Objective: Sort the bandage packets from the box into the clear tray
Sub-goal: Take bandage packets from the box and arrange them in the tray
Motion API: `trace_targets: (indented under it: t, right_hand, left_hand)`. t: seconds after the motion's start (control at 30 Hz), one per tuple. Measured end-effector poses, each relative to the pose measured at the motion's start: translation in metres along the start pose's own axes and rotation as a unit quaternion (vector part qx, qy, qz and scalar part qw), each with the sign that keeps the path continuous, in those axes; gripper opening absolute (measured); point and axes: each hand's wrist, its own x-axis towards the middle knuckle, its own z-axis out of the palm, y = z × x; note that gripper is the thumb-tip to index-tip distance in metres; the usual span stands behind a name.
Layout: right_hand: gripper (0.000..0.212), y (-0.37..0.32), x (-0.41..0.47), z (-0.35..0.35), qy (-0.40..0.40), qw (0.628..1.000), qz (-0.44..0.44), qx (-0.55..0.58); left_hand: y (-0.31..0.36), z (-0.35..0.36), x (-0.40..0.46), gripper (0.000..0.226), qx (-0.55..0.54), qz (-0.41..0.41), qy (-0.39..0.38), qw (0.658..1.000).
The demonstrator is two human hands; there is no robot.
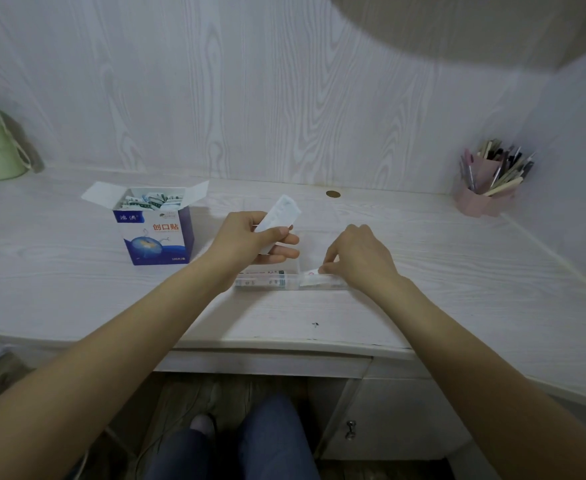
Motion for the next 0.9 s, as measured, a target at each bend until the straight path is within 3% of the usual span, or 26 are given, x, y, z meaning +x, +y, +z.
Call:
trace_targets:
  t: [0.2, 0.33, 0.53, 0.7, 0.9]
  right_hand:
    - [0.018, -0.001, 0.007, -0.002, -0.050, 0.998, -0.006, 0.026]
    - [0.011, 0.018, 0.006, -0.020, -0.030, 0.994, 0.017, 0.107]
    - [0.007, 0.032, 0.009, -0.024, -0.099, 0.994, 0.026, 0.039]
    - [0.014, 0.022, 0.011, -0.016, -0.089, 0.994, -0.012, -0.059]
    - [0.015, 0.018, 0.017, -0.014, -0.112, 0.989, -0.057, -0.083]
  left_hand:
    - [-0.001, -0.003, 0.000, 0.006, 0.016, 0.014, -0.013, 1.000]
    - [-0.001, 0.002, 0.003, 0.006, 0.073, 0.032, -0.043, 0.996]
    - [-0.002, 0.016, 0.008, 0.009, 0.126, 0.060, -0.046, 0.989]
    - [0.001, 0.023, 0.009, 0.006, 0.150, 0.074, -0.049, 0.985]
    - [-0.002, 0.018, 0.012, 0.005, 0.155, 0.074, -0.048, 0.984]
